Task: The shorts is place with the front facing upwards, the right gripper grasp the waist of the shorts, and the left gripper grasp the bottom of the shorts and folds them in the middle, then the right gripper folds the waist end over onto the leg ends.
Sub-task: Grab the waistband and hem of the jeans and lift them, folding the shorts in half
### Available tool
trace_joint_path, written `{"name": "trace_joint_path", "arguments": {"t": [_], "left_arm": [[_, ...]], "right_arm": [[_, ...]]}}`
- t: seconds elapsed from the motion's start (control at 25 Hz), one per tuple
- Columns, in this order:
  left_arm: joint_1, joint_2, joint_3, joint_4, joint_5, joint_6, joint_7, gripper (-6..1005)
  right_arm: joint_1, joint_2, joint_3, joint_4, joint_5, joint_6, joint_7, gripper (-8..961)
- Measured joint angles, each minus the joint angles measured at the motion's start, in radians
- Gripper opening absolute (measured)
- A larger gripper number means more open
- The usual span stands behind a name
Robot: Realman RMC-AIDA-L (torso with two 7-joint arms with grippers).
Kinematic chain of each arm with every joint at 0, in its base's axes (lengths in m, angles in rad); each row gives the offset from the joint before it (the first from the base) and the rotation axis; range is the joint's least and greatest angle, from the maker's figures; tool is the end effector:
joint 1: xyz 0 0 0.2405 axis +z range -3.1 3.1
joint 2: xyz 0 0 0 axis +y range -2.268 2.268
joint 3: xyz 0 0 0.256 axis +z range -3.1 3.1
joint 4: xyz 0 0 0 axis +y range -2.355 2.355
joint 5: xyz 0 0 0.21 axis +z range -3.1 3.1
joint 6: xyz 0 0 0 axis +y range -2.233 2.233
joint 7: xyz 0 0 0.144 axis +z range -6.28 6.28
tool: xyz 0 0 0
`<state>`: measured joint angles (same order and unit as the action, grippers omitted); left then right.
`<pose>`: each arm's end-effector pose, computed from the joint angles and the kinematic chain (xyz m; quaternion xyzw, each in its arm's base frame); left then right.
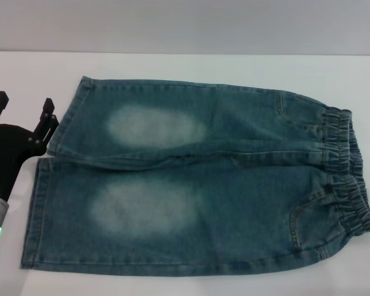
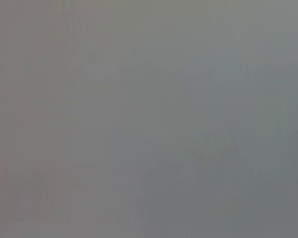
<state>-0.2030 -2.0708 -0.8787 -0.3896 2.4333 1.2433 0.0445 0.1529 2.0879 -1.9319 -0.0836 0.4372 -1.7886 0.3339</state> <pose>-0.3228 0.2761 -0.0253 -0.6966 -0.1815 -0.3019 0.6250 0.3432 0.2085 0.0359 -0.6089 0.1493 0.4470 0.6381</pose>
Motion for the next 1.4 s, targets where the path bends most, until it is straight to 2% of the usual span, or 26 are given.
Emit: {"name": "trace_joint_path", "arguments": {"t": [0.44,0.64,0.84,0.96,1.0,1.16,1.24,1.28,1.32,1.4], "left_arm": [[-0.001,0.000,0.000,0.000,0.000,-0.002,0.000,801],[-0.007,0.002,0.015,-0.014,0.006,-0.004,0.000,796],[-0.022,0.008,0.035,-0.037,0.007,-0.010,-0.001,792],[-0.020,0.010,0.030,-0.085,0.006,-0.040,0.003,790],[-0.016,0.011,0.026,-0.108,0.006,-0.066,0.005,789],[-0.008,0.032,-0.009,-0.251,0.010,-0.282,0.043,785],[-0.001,0.046,-0.048,-0.348,0.010,-0.425,0.060,784],[0.002,0.050,-0.075,-0.391,0.010,-0.512,0.063,783],[0.003,0.054,-0.110,-0.444,0.010,-0.606,0.066,782],[0.008,0.058,-0.180,-0.554,0.010,-0.798,0.078,780]], "right_arm": [[0.005,-0.001,-0.002,-0.004,-0.013,-0.001,0.006,824],[0.012,-0.003,-0.003,-0.014,-0.076,0.000,0.007,824],[0.057,-0.012,-0.002,-0.017,-0.138,0.024,0.004,825],[0.095,-0.019,0.002,-0.030,-0.140,0.089,0.026,825],[0.110,-0.025,0.005,-0.035,-0.140,0.123,0.048,825],[0.190,-0.077,0.002,-0.046,-0.159,0.311,0.245,825],[0.224,-0.101,0.002,-0.055,-0.196,0.378,0.285,825],[0.254,-0.124,0.003,-0.079,-0.243,0.443,0.297,825],[0.254,-0.124,0.003,-0.079,-0.243,0.443,0.297,825],[0.277,-0.157,0.004,-0.144,-0.307,0.545,0.339,825]]}}
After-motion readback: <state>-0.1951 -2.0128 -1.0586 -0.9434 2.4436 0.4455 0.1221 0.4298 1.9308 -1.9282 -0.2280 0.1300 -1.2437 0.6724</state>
